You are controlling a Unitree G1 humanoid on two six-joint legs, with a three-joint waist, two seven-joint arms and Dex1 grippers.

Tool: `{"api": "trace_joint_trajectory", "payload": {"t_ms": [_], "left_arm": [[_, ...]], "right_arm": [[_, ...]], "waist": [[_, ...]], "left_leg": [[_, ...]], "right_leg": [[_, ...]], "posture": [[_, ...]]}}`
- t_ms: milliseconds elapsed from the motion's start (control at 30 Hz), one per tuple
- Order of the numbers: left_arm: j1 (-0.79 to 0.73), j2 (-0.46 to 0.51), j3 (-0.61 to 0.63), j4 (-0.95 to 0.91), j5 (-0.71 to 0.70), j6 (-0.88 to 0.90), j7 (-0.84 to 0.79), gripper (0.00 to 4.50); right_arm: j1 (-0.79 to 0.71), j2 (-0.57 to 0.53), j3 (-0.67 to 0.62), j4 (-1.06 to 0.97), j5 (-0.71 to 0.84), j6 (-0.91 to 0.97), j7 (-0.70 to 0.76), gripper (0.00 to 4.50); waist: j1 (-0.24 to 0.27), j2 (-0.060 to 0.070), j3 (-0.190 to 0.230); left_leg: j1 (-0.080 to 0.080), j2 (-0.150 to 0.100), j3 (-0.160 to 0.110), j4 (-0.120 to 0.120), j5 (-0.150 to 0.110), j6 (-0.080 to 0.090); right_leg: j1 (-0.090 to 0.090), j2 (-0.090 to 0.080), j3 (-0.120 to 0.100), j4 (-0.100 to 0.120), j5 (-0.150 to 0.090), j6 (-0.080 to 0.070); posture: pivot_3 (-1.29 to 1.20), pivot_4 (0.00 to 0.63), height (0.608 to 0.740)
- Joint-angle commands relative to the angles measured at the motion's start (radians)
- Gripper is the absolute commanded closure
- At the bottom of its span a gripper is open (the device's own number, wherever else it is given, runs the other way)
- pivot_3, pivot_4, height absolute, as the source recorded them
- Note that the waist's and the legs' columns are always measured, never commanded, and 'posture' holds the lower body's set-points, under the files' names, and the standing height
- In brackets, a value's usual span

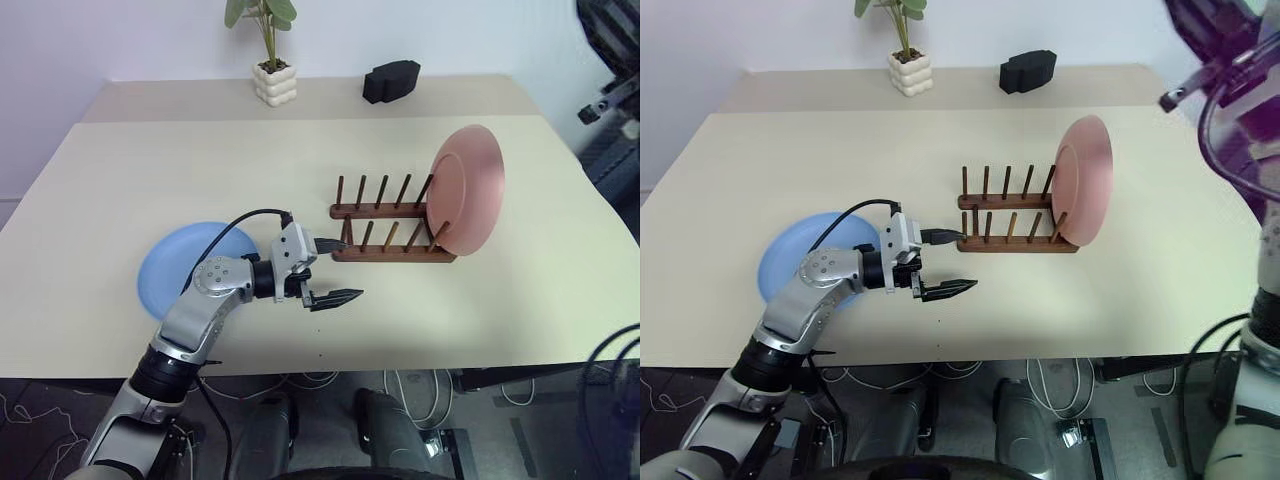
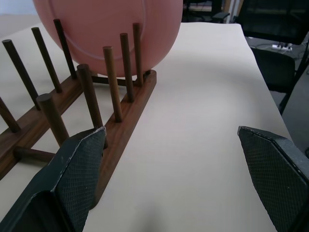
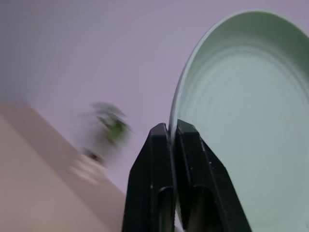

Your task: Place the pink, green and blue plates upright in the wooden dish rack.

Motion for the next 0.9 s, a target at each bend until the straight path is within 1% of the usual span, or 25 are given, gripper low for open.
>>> {"api": "trace_joint_trajectory", "payload": {"t_ms": [33, 133, 233, 300, 433, 600, 900], "left_arm": [[0.002, -0.001, 0.02, -0.042, -0.01, -0.003, 0.014, 0.0], [0.007, 0.004, 0.026, -0.049, -0.013, 0.002, 0.022, 0.0], [0.018, 0.014, 0.042, -0.058, -0.025, 0.004, 0.024, 0.0], [0.023, 0.019, 0.046, -0.061, -0.025, 0.005, 0.025, 0.0], [0.03, 0.025, 0.052, -0.068, -0.026, 0.008, 0.029, 0.0], [0.026, 0.027, 0.047, -0.068, -0.026, 0.011, 0.028, 0.0], [0.015, 0.023, 0.044, -0.076, -0.027, 0.024, 0.027, 0.0]], "right_arm": [[0.007, 0.067, -0.011, -0.117, 0.319, 0.147, -0.021, 4.46], [0.052, 0.098, -0.008, -0.166, 0.492, 0.241, -0.049, 4.46], [0.135, 0.157, 0.004, -0.2, 0.708, 0.299, -0.117, 4.46], [0.169, 0.182, 0.006, -0.203, 0.781, 0.314, -0.17, 4.46], [0.23, 0.225, 0.017, -0.153, 0.774, 0.326, -0.278, 4.46], [0.278, 0.233, 0.015, -0.133, 0.801, 0.35, -0.299, 4.46], [0.282, 0.257, 0.026, -0.082, 0.781, 0.364, -0.328, 4.46]], "waist": [[0.0, 0.0, 0.0], [0.001, 0.0, 0.0], [-0.001, 0.0, 0.0], [-0.002, 0.0, 0.0], [-0.001, 0.0, 0.0], [-0.002, 0.0, 0.0], [-0.002, 0.0, 0.0]], "left_leg": [[0.0, 0.0, 0.0, 0.0, 0.0, 0.0], [0.0, 0.0, -0.001, 0.0, 0.0, 0.0], [0.0, 0.0, -0.001, 0.0, 0.0, 0.0], [0.0, 0.001, -0.001, -0.001, 0.0, 0.0], [0.0, 0.0, -0.001, 0.0, 0.0, 0.0], [-0.001, 0.0, 0.0, 0.0, 0.0, 0.0], [-0.001, 0.001, 0.001, -0.001, 0.0, 0.0]], "right_leg": [[0.0, 0.0, 0.0, 0.0, 0.0, 0.0], [0.0, 0.0, 0.0, 0.0, 0.0, 0.0], [-0.001, -0.001, 0.0, 0.0, 0.0, 0.0], [-0.001, -0.001, 0.0, 0.0, 0.0, 0.0], [-0.001, -0.001, 0.0, 0.0, 0.0, 0.0], [-0.002, 0.0, 0.0, 0.0, 0.0, 0.0], [-0.002, 0.0, 0.0, 0.0, 0.0, 0.0]], "posture": [[0.0, 0.15, 0.736], [0.0, 0.15, 0.736], [0.0, 0.15, 0.736], [0.0, 0.15, 0.736], [0.0, 0.15, 0.736], [0.0, 0.15, 0.736], [0.0, 0.15, 0.736]]}}
